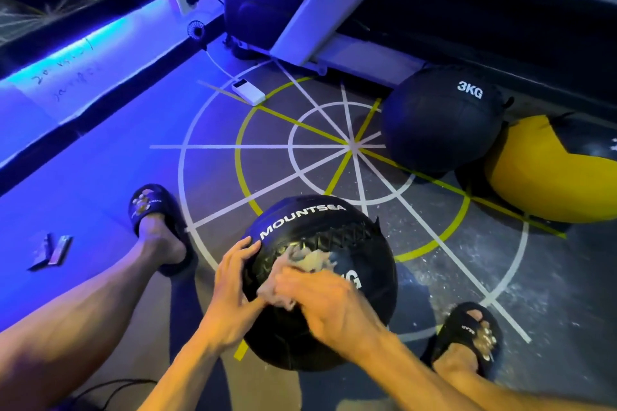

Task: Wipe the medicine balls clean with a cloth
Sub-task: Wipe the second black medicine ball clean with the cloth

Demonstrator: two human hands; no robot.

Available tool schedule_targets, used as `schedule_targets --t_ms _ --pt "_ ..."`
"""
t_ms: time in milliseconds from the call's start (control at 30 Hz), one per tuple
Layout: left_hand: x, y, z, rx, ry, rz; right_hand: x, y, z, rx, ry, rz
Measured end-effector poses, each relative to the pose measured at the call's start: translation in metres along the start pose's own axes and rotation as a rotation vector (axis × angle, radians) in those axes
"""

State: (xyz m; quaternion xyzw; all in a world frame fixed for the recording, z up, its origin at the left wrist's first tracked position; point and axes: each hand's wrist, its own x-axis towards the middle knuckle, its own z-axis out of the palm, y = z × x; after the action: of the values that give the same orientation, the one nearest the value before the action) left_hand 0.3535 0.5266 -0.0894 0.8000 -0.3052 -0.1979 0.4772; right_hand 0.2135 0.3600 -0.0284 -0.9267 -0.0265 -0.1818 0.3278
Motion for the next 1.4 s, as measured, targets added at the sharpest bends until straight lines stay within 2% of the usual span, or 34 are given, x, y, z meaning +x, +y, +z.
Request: schedule_targets --t_ms 67,133,233,300,433,533,600,667,733,800,867,933,1000,1033,1067,1167,1233,1300,1367,1400 --pt "0.002 0.001 -0.002 0.004 -0.021 -0.02 0.002 0.005 -0.009 -0.04 0.121 0.03" --pt "0.004 0.001 -0.006 -0.02 -0.029 -0.054 0.0 0.012 -0.013 -0.07 0.205 0.135" --pt "0.003 -0.009 -0.013 -0.065 -0.045 -0.08 -0.006 0.036 -0.031 -0.049 0.297 0.507" --pt "0.0 -0.016 -0.022 -0.096 -0.077 -0.119 -0.013 0.061 -0.041 -0.095 0.286 0.718" --pt "-0.002 -0.016 -0.042 -0.074 -0.17 -0.161 -0.044 0.098 -0.054 -0.114 0.252 0.894" --pt "0.005 -0.002 -0.051 0.023 -0.175 -0.137 -0.058 0.105 -0.07 -0.06 0.462 1.059" --pt "0.014 0.019 -0.045 0.114 -0.128 -0.047 -0.048 0.099 -0.081 0.025 0.619 1.048" --pt "0.026 0.043 -0.026 0.212 -0.067 0.051 -0.028 0.088 -0.085 0.109 0.653 0.96" --pt "0.035 0.062 -0.002 0.318 -0.065 0.113 -0.012 0.086 -0.074 0.162 0.571 0.913" --pt "0.039 0.068 0.015 0.413 -0.095 0.109 -0.006 0.083 -0.052 0.106 0.464 0.921" --pt "0.039 0.064 0.02 0.441 -0.096 0.095 -0.008 0.07 -0.024 0.01 0.468 0.874" --pt "0.039 0.058 0.015 0.418 -0.089 0.103 -0.01 0.048 -0.007 -0.023 0.479 0.727" --pt "0.033 0.052 0.007 0.382 -0.082 0.107 -0.015 0.037 0.0 0.0 0.386 0.509" --pt "0.03 0.049 0.003 0.363 -0.081 0.11 -0.016 0.044 -0.004 0.006 0.336 0.476" --pt "0.024 0.047 0.0 0.347 -0.081 0.107 -0.017 0.055 -0.01 0.006 0.309 0.527" --pt "0.004 0.04 -0.005 0.332 -0.075 0.091 -0.012 0.1 -0.031 -0.023 0.255 0.874" --pt "-0.007 0.036 -0.006 0.334 -0.063 0.101 -0.006 0.099 -0.033 0.009 0.307 0.88" --pt "-0.008 0.034 -0.004 0.343 -0.047 0.117 0.012 0.058 -0.021 0.129 0.32 0.68" --pt "-0.009 0.035 0.0 0.38 -0.055 0.123 0.014 0.011 -0.001 0.164 0.156 0.393" --pt "-0.009 0.035 0.0 0.38 -0.062 0.127 0.013 0.005 0.004 0.129 0.106 0.338"
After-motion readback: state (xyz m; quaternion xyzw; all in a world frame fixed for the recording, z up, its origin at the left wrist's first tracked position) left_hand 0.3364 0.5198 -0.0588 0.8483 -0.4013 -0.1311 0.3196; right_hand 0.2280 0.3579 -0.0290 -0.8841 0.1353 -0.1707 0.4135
